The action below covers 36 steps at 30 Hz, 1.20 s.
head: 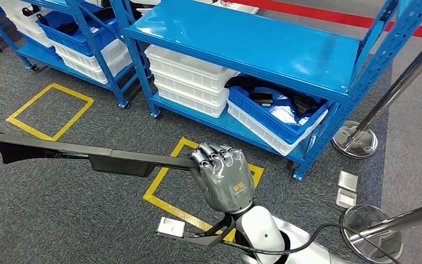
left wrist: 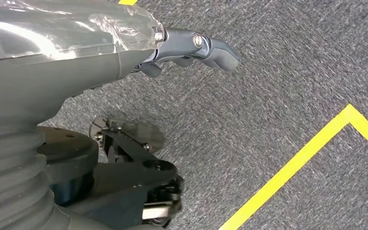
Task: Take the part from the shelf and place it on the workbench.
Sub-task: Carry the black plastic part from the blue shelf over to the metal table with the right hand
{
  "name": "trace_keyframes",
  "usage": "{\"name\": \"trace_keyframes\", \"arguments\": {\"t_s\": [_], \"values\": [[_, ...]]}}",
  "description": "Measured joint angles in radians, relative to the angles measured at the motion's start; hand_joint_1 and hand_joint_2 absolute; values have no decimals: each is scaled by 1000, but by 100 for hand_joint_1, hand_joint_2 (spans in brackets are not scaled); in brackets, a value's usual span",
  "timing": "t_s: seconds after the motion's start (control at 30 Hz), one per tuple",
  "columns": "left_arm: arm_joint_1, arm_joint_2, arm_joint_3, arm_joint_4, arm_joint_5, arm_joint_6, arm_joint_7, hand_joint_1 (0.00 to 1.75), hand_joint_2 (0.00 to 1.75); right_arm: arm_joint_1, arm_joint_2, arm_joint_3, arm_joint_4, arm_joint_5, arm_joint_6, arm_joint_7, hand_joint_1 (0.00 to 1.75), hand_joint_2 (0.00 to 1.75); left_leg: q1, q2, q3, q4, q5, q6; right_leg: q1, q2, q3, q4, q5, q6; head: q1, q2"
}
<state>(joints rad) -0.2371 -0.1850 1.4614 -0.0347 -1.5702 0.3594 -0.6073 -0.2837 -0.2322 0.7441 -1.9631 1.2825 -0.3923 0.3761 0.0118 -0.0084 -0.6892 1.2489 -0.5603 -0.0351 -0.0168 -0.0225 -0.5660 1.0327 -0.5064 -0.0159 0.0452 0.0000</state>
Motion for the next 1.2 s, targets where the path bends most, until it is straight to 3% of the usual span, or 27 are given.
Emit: {"name": "trace_keyframes", "arguments": {"t_s": [0.07,0.1,0.17,0.27,0.33,0.4,0.43,0.47,0.53,0.6,0.67,0.73,0.8,0.9,0.93,0.97,1.0,1.1,1.13,1.2], "values": [[-1,0,0,0,0,0,0,0,175,-1,1,0,0,0,0,0,175,175,-4,14,65,-133,60,10,2,-7,3,1,-3,4,-1,0],[-1,0,0,0,0,0,0,0,175,-1,2,0,0,0,0,0,175,175,-8,20,87,-183,75,15,4,-11,4,1,-5,7,-1,0],[-1,0,0,0,0,0,0,0,175,-2,4,0,0,0,0,0,175,175,-14,24,98,-218,76,22,7,-18,4,0,-6,14,-1,0],[0,0,0,0,0,0,0,0,175,-3,6,0,0,0,0,0,175,175,-8,12,100,-233,84,38,6,-18,2,13,-22,28,0,0],[-1,0,0,0,0,0,0,0,175,-4,6,0,0,1,0,-1,175,175,-4,7,104,-242,89,49,4,1,-34,94,-74,33,5,0],[0,0,0,0,0,0,0,0,175,-3,6,0,0,1,0,0,175,175,-5,-1,103,-243,89,54,3,14,-96,222,-130,37,12,0],[0,0,0,0,0,0,0,0,175,-2,6,0,0,0,1,0,175,175,-5,-6,103,-242,89,54,3,16,-117,264,-138,39,14,0],[0,0,0,0,0,0,0,0,175,-1,6,0,0,0,1,0,175,175,-5,-12,103,-240,89,54,2,17,-120,268,-125,41,14,0],[0,0,0,0,0,-1,0,0,175,-1,6,0,0,0,2,0,175,175,-3,-27,103,-234,86,50,-1,24,-76,167,-54,41,16,0],[-2,0,0,0,0,-2,0,0,175,-2,6,0,0,1,4,0,175,175,-4,-41,96,-222,81,42,-6,48,-25,52,-10,40,19,0],[-2,0,0,0,0,-2,0,0,175,-2,6,0,0,0,8,0,175,175,-5,-52,87,-214,81,31,-6,62,-13,18,-9,35,19,0],[0,0,0,0,0,-2,0,0,175,-3,7,0,0,0,10,0,175,175,-3,-58,83,-211,81,21,-5,52,-13,14,-5,24,17,0],[-1,0,0,0,0,-2,0,0,175,-6,8,0,0,1,10,0,175,175,-2,-39,71,-176,58,10,-7,38,-10,11,-2,13,11,0],[-1,0,0,0,0,-2,0,0,175,-7,8,0,0,0,10,0,175,175,1,-5,-8,4,-31,-3,-6,13,-8,10,-4,4,1,0],[0,0,0,0,0,-2,0,0,175,-7,8,0,0,-1,10,0,175,175,1,-2,-33,55,-46,-5,-5,5,-7,10,-5,3,0,0],[0,0,0,0,0,-2,0,0,175,-7,8,0,0,-1,10,-1,175,175,1,-1,-42,71,-42,-5,-4,-3,-6,10,-6,2,0,0],[1,0,0,0,0,-2,0,0,175,-7,8,0,0,-1,9,-2,175,175,0,0,-31,47,-19,-3,-3,-10,-4,10,-8,3,-1,0],[1,0,0,0,0,-2,0,0,175,-8,9,1,0,-1,7,-2,175,175,-8,26,63,-151,73,12,-1,-26,4,10,-15,9,-2,0],[1,0,0,0,0,-1,0,0,175,-9,9,1,0,-1,7,-2,175,175,-13,34,80,-193,84,17,1,-30,5,10,-16,13,-2,0],[2,0,0,0,0,-1,0,0,175,-9,10,1,0,-1,6,-2,175,175,-19,32,85,-213,83,23,3,-38,6,7,-17,21,-3,0]]}}
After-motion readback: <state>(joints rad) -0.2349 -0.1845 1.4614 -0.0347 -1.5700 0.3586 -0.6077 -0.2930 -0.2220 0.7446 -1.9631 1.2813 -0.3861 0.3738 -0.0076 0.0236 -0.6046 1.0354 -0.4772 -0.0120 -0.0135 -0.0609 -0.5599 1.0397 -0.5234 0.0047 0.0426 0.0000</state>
